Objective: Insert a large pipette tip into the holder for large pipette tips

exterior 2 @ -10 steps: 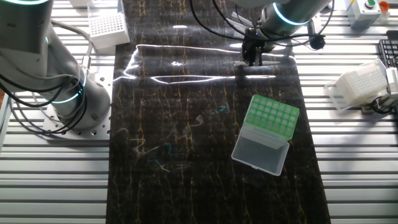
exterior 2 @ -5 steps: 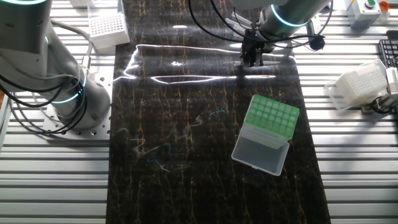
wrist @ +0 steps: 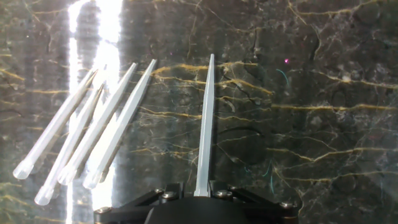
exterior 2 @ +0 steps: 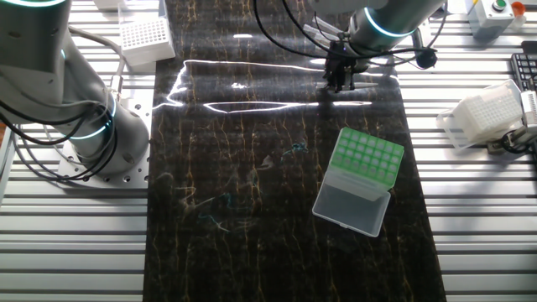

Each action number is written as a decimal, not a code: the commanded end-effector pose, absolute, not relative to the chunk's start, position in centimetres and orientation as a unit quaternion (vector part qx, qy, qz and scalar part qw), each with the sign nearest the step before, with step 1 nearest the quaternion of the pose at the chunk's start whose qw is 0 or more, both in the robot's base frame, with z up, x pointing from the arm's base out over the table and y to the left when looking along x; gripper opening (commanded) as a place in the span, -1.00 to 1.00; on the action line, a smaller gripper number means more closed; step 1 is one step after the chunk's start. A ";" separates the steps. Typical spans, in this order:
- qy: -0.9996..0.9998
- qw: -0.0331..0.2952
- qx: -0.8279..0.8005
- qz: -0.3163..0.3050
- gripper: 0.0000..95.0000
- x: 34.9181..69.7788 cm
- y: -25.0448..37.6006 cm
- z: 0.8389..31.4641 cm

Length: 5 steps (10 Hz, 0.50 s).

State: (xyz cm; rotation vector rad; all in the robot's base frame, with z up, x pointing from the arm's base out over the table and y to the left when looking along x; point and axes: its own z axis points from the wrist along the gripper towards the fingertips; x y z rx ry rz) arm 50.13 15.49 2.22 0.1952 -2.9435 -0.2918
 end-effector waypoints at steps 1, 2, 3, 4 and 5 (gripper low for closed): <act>-0.989 0.089 0.063 -0.096 -0.60 50.1 15.4 2.3; -0.990 0.089 0.064 -0.092 -0.60 50.0 15.3 2.2; -0.990 0.089 0.063 -0.091 -0.60 49.9 15.2 2.1; -0.990 0.090 0.065 -0.090 -0.60 49.6 15.0 1.8; -0.990 0.090 0.065 -0.090 -1.00 49.5 14.9 1.6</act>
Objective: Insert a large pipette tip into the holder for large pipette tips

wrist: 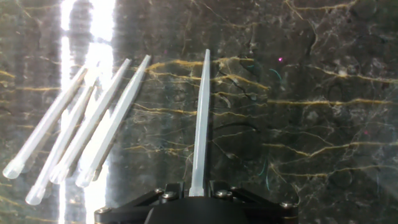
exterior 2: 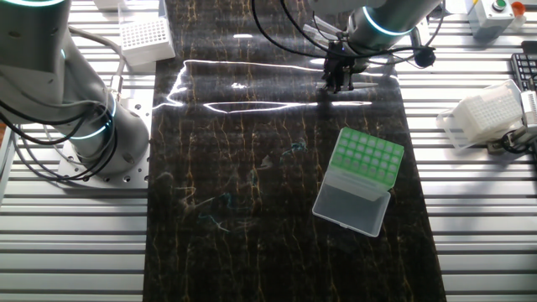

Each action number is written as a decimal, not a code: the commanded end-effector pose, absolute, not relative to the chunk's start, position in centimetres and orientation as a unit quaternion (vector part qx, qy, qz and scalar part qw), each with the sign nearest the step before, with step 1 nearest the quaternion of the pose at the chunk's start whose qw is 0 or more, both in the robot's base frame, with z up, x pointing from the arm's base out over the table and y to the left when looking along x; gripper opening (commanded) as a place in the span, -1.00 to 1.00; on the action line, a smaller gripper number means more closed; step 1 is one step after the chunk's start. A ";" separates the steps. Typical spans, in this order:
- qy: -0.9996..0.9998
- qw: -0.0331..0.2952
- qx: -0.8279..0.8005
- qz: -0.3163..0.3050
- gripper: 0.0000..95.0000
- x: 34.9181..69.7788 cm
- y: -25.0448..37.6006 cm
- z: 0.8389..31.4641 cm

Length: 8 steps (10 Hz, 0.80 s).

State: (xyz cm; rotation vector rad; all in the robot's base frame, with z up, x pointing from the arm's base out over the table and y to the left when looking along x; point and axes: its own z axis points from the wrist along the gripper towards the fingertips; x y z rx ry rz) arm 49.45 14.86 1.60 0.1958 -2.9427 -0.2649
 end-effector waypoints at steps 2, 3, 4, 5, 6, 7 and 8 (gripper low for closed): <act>-0.990 0.090 0.061 -0.089 -1.00 49.3 14.8 1.5; -0.990 0.090 0.059 -0.088 -1.00 49.3 14.8 1.5; -0.990 0.090 0.059 -0.088 -1.00 49.3 14.8 1.5; -0.990 0.090 0.059 -0.091 -1.00 49.4 14.8 1.7; -0.990 0.090 0.058 -0.094 -1.00 49.5 14.8 2.0; -0.990 0.091 0.059 -0.092 -1.00 49.9 15.0 2.9; -0.990 0.089 0.060 -0.092 -1.00 49.9 15.0 2.9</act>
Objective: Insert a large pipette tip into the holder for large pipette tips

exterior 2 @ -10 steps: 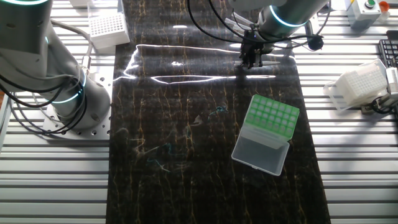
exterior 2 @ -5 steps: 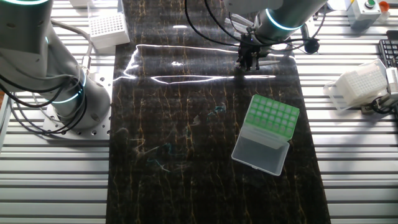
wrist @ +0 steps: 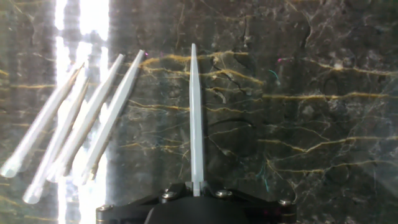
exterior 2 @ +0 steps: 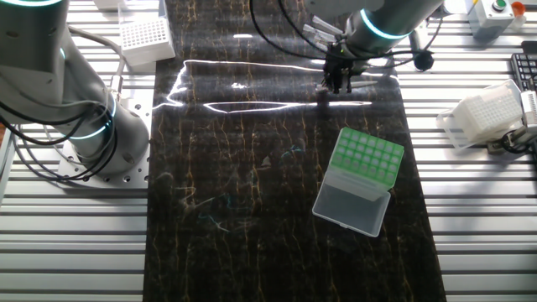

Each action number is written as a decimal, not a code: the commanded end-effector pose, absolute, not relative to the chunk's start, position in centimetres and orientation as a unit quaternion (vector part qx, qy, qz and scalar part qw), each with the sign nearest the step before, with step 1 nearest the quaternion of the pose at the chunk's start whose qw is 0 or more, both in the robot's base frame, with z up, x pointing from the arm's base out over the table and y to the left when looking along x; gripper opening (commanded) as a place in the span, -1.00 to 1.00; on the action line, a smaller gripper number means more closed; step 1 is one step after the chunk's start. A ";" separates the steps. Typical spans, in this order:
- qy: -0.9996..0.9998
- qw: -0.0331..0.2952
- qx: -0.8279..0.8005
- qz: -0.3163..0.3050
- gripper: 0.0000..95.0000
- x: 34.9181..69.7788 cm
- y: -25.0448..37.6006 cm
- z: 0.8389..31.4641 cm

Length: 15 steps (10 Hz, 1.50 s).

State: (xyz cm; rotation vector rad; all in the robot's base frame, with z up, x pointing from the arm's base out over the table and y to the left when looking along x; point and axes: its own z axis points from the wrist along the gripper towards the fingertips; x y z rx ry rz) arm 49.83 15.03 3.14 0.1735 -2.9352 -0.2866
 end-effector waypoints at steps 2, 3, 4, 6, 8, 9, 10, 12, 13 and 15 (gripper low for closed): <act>-0.989 0.084 0.072 -0.093 -0.60 49.7 15.0 2.2; -0.990 0.081 0.073 -0.093 -0.60 49.6 14.9 1.8; -0.989 0.078 0.080 -0.095 -0.60 49.5 14.9 1.7; -0.989 0.077 0.083 -0.095 -0.60 49.5 14.9 1.7; -0.989 0.077 0.084 -0.093 -0.60 49.5 15.0 1.7; -0.989 0.077 0.085 -0.093 -0.60 49.4 15.0 1.7; -0.989 0.077 0.096 -0.084 -0.60 49.3 15.0 1.6; -0.989 0.076 0.105 -0.069 -0.60 49.3 15.0 1.6; -0.989 0.076 0.108 -0.066 -0.60 49.3 15.0 1.6; -0.990 0.076 0.111 -0.052 -0.60 49.2 15.0 1.5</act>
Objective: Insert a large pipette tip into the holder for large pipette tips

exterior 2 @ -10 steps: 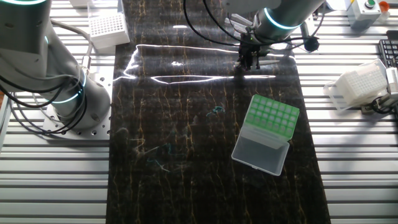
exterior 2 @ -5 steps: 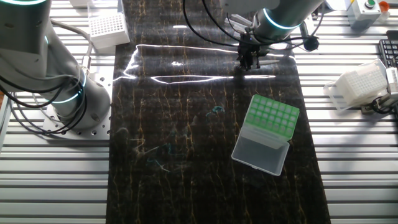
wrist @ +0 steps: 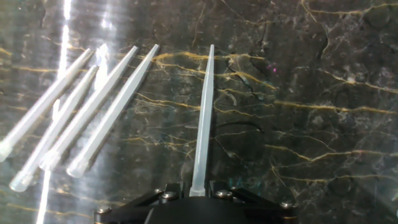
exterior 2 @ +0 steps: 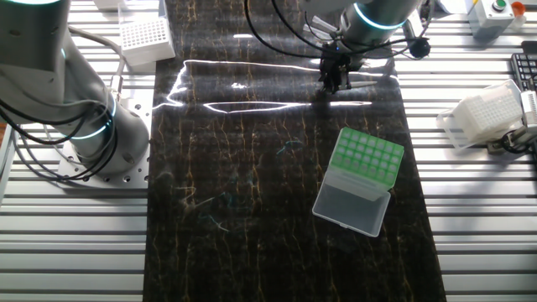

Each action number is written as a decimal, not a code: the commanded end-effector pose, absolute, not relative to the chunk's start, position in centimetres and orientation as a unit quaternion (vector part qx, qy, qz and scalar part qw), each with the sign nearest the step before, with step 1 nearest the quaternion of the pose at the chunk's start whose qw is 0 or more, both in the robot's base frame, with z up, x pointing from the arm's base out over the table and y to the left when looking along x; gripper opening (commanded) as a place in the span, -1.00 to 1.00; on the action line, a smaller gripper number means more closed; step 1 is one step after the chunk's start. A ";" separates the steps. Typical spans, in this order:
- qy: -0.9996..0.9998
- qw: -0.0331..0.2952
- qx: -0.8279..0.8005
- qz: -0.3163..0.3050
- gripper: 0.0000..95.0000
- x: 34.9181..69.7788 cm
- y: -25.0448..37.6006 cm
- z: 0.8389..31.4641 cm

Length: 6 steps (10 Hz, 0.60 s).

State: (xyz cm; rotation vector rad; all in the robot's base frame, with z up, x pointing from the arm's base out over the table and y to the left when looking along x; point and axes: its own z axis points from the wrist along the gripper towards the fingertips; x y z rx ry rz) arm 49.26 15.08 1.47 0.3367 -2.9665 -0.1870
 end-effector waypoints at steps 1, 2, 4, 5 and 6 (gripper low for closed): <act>-0.990 0.074 0.108 -0.048 -1.00 49.2 15.0 1.5; -0.991 0.073 0.106 -0.047 -1.00 49.2 15.0 1.5; -0.991 0.072 0.104 -0.046 -1.00 49.2 15.0 1.5; -0.991 0.073 0.104 -0.046 -1.00 49.3 15.0 1.6; -0.991 0.071 0.103 -0.047 -1.00 49.3 15.0 1.6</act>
